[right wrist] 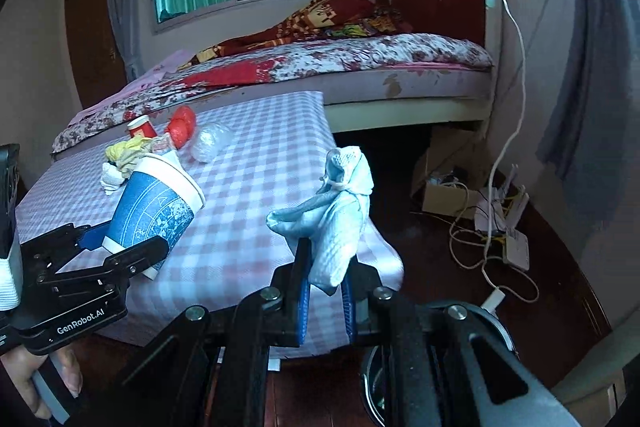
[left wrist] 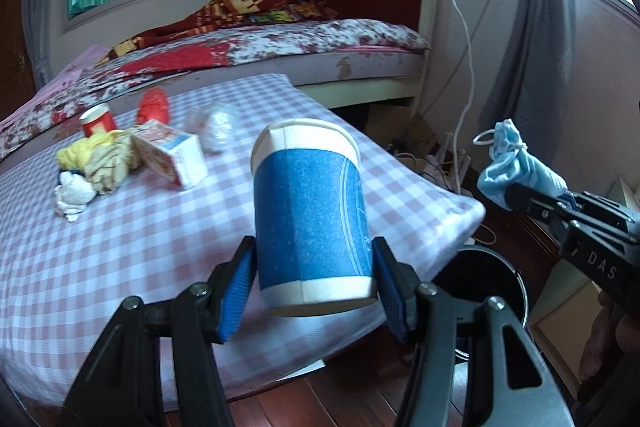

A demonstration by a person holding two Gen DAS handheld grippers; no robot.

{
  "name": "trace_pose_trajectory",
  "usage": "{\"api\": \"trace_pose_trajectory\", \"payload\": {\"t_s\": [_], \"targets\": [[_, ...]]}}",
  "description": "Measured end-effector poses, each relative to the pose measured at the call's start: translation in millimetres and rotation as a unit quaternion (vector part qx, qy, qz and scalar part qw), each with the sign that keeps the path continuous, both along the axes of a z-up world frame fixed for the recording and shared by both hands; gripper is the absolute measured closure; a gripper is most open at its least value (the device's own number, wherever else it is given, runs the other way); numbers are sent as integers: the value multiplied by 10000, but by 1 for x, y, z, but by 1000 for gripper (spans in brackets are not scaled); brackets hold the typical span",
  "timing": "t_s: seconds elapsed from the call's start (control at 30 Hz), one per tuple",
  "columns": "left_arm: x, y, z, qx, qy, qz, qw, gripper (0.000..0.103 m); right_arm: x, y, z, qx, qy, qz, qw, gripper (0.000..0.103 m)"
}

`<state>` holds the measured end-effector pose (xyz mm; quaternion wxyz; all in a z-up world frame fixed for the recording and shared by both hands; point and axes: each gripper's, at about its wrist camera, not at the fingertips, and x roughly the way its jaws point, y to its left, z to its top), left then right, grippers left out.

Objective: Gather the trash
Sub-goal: 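Carry the blue cup and light blue cloth over the black bin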

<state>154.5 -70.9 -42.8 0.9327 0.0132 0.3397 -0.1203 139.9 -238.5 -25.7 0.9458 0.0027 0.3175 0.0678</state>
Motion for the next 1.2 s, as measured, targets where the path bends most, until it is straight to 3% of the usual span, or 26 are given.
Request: {"api": "trace_pose_trajectory", "payload": {"t_s": [0.7,1.2], "targets": [[-16,-97,-13,25,174,-1065,9942,45,-29,-84,-36,-31,448,-819,9956,89],[-34,-159,-36,18,454,-1708,9843,45,-54,-135,-61,-27,809,-1290,9883,89]]}}
